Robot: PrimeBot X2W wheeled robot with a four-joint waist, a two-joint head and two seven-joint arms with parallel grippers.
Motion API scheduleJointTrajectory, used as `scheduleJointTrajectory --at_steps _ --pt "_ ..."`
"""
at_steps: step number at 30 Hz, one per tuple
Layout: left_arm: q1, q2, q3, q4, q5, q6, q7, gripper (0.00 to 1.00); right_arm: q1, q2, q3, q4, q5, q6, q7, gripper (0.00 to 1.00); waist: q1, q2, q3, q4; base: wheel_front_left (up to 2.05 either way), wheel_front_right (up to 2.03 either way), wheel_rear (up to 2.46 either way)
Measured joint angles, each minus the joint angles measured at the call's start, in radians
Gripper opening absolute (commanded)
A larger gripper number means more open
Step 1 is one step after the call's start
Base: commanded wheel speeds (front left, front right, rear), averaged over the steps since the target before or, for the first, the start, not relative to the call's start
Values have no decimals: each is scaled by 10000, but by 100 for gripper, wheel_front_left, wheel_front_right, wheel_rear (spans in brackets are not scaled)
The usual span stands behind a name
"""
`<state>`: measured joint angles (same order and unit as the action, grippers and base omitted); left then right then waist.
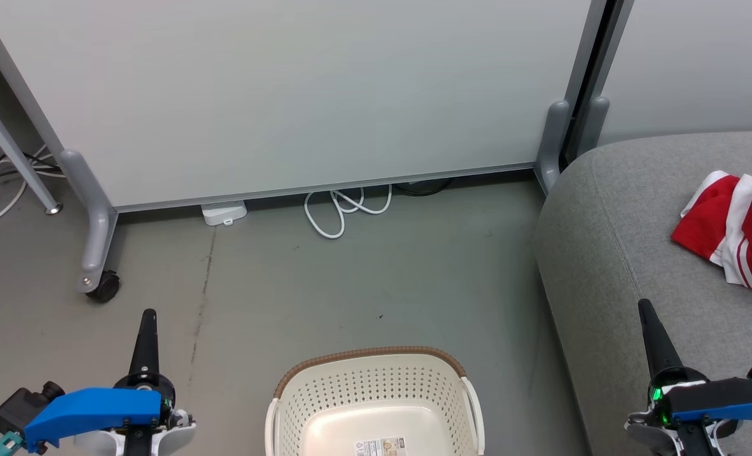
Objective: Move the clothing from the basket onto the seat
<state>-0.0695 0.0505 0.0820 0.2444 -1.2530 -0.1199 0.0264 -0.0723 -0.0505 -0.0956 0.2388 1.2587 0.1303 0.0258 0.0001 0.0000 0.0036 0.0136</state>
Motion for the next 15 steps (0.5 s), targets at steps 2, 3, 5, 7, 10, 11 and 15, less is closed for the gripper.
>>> scheduleJointTrajectory --at_steps 2,3,5,7,10,11,15 --pt "-9 -2 13 0 -186 0 56 0 -28 0 -13 0 201 0 54 0 0 0 0 -6 0 0 0" --pt "-13 0 23 2 -272 0 77 0 -35 0 -17 2 290 0 81 0 0 0 0 -9 0 0 0" --pt "-40 0 38 2 -449 -2 121 0 -48 0 -27 4 449 0 102 0 0 0 -1 -15 0 0 0" --pt "-63 0 48 2 -640 -13 161 0 -52 0 -35 8 631 0 171 0 0 0 -1 -21 0 0 0" --pt "-79 0 71 2 -895 -13 236 0 -65 2 -48 12 899 0 230 0 0 0 -1 -30 0 0 0" --pt "-97 0 77 4 -974 -15 251 0 -74 2 -50 12 976 0 257 0 0 0 -1 -33 0 0 0" --pt "-146 0 105 4 -1325 -38 337 0 -89 0 -69 19 1302 0 345 0 -1 0 -2 -45 0 0 0"
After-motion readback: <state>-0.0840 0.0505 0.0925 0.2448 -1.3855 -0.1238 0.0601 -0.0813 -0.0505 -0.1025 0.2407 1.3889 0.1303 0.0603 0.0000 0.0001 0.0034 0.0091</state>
